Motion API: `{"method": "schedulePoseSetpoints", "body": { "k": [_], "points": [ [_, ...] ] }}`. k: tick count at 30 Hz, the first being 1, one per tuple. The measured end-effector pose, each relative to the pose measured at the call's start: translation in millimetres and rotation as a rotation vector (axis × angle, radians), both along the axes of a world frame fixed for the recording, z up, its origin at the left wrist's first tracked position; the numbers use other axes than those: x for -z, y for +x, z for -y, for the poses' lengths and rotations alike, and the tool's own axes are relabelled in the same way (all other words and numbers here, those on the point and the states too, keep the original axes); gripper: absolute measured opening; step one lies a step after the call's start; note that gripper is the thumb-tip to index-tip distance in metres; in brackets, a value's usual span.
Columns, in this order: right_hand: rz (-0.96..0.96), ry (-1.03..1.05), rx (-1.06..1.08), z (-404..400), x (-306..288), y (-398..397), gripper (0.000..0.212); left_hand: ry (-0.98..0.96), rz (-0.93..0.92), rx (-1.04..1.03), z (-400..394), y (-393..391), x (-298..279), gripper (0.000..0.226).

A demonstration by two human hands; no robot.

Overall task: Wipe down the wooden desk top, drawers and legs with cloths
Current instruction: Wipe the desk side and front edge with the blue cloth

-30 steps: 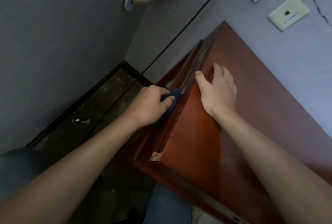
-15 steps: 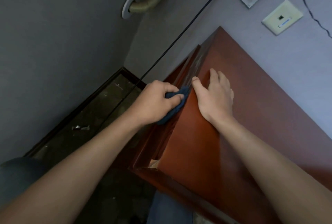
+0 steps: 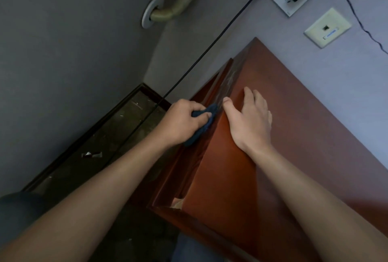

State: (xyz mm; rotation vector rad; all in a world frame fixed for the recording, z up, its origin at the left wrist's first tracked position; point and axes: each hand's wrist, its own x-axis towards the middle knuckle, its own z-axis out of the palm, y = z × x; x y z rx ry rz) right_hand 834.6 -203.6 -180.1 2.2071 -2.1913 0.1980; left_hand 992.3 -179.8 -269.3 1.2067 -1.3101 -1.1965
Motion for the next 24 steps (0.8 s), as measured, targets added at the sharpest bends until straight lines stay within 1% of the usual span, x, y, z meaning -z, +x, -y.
{"method": "schedulePoseSetpoints", "body": {
  "k": [3, 4, 5, 6, 7, 9, 10, 11, 13, 16, 17, 18, 19, 20, 21, 24],
  "points": [
    [0.006, 0.007, -0.004, 0.3, -1.0, 0.8, 0.082, 0.125, 0.304, -0.033, 27.0, -5.4, 5.0, 0.024],
    [0.004, 0.009, -0.003, -0.2, -0.8, 0.7, 0.083, 0.145, 0.369, -0.031, 32.0, -5.8, 5.3, 0.025],
    [0.005, 0.008, -0.002, -0.2, -1.3, 0.1, 0.083, 0.134, 0.395, -0.029, 33.9, -5.8, 4.5, 0.025],
    [0.011, 0.009, -0.001, 0.7, -1.9, -0.5, 0.083, 0.105, 0.375, -0.02, 33.6, -5.0, 3.7, 0.023],
    [0.016, 0.014, -0.004, 1.0, -2.2, -0.6, 0.082, 0.064, 0.286, -0.004, 29.6, -3.2, 3.1, 0.022],
    [0.027, 0.02, -0.013, 0.2, -2.1, -1.0, 0.081, -0.003, 0.028, 0.016, 14.7, 1.8, -2.9, 0.016],
    [0.042, 0.015, -0.014, -0.1, -2.4, -1.9, 0.079, -0.023, -0.046, 0.026, 8.4, 3.1, -6.6, 0.014],
    [0.053, 0.009, -0.018, -0.2, -3.7, -4.0, 0.075, -0.03, -0.071, 0.031, 6.0, 3.0, -7.9, 0.014],
    [0.058, -0.001, -0.032, 5.1, -10.8, -10.3, 0.065, -0.015, -0.01, 0.015, 13.2, 1.1, -5.0, 0.017],
    [0.155, 0.024, -0.025, 34.8, -21.0, -11.4, 0.046, 0.062, 0.264, -0.018, 37.0, -6.1, 1.2, 0.022],
    [0.154, 0.04, -0.016, 46.1, -20.8, -9.2, 0.048, 0.104, 0.316, -0.03, 43.9, -8.4, 3.4, 0.023],
    [0.127, 0.075, 0.003, 54.7, -18.5, -7.4, 0.058, 0.129, 0.34, -0.03, 48.8, -9.3, 5.6, 0.023],
    [0.089, 0.111, 0.037, 59.6, -14.8, -5.7, 0.07, 0.125, 0.337, -0.021, 50.0, -9.0, 6.5, 0.022],
    [0.062, 0.131, 0.065, 63.1, -11.4, -4.5, 0.077, 0.102, 0.314, -0.009, 48.9, -7.1, 5.7, 0.02],
    [0.052, 0.127, 0.073, 65.2, -8.5, -5.5, 0.079, 0.064, 0.248, 0.003, 45.2, -4.8, 5.1, 0.017],
    [0.03, 0.089, 0.065, 67.2, -6.6, -10.7, 0.078, -0.063, -0.049, 0.023, 22.9, -0.1, -2.5, 0.012]
  ]
}}
